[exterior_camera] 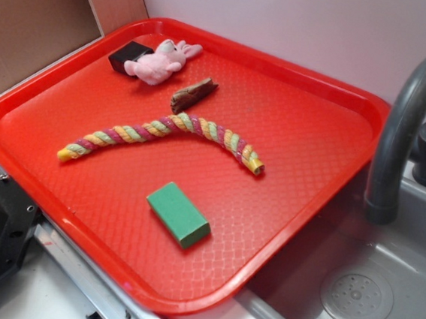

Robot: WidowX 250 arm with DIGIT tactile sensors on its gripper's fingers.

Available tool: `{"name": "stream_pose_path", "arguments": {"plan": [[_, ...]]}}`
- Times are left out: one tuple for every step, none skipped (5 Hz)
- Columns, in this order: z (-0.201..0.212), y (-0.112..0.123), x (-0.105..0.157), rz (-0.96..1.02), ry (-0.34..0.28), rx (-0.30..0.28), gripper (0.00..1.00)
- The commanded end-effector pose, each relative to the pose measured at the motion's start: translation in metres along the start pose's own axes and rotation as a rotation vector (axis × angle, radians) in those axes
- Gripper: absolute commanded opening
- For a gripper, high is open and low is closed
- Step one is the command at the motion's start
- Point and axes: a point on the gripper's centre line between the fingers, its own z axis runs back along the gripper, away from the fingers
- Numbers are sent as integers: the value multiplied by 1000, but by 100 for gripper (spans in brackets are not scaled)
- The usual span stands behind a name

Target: Grab the green block.

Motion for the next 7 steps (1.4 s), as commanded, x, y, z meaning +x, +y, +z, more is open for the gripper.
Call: {"name": "stream_pose_path", "arguments": {"plan": [[0,0,0,0,0,0,100],[-17,-4,13,-254,-34,11,100],[-28,-18,15,-509,-107,47,100],[-39,-31,19,-759,-173,37,100],[-49,-49,16,-1011,-214,31,100],[-67,-55,18,-1252,-215,-29,100],[-86,-63,24,-1405,-202,-108,100]]}}
